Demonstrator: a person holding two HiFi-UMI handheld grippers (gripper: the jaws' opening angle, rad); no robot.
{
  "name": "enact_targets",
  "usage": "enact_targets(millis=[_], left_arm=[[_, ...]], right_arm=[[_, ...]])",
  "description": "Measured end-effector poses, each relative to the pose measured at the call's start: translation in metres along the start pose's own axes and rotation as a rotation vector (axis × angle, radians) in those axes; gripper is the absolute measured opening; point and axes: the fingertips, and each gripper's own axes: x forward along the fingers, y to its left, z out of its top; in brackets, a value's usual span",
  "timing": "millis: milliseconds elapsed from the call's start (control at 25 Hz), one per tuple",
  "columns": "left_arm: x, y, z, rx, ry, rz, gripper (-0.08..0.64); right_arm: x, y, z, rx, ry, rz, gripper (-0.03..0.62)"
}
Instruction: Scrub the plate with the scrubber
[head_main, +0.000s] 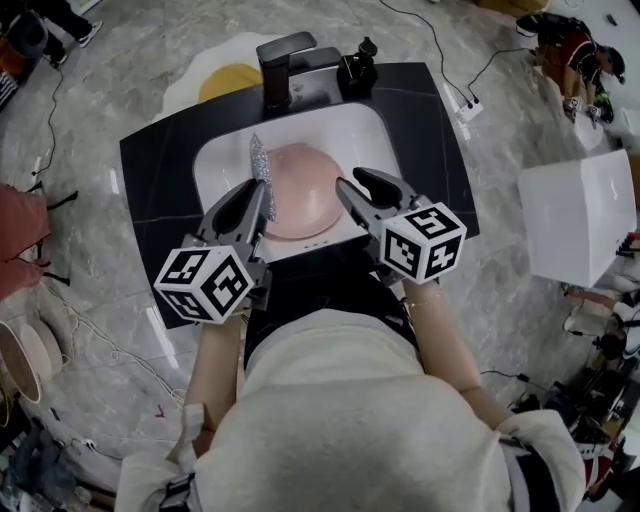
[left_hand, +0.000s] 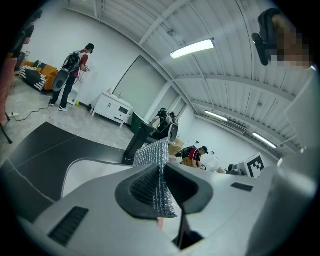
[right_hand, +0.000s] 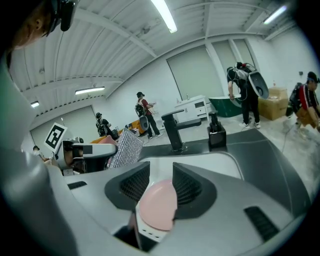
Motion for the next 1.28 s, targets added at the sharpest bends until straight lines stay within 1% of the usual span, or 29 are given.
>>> enact_targets(millis=[520, 720, 840, 1080, 1280], left_arm=[[0.018, 0.012, -0.014, -0.053, 0.000, 0.085, 0.063], [0.022, 0.016, -0.024, -0.047, 0.038, 0.097, 0.063], [0.024, 0.024, -0.030, -0.054, 0.059, 0.112, 0.063], [0.040, 0.036, -0.041, -0.061, 0.095, 0.121, 0.063], [0.056, 0.041, -0.054, -0.067, 0.136, 0.106, 0.063]], right_arm=[[0.023, -0.023, -0.005, -0.029, 0.103, 0.064, 0.150], [0.041, -0.028, -0.014, -0.041, 0.154, 0.095, 0.150], [0.051, -0.029, -0.023, -0.027, 0.184, 0.105, 0.150], [0.070, -0.042, -0.038, 0.006, 0.227, 0.087, 0.156], [0.078, -0.058, -0.044, 0.020, 0.249, 0.043, 0.166]])
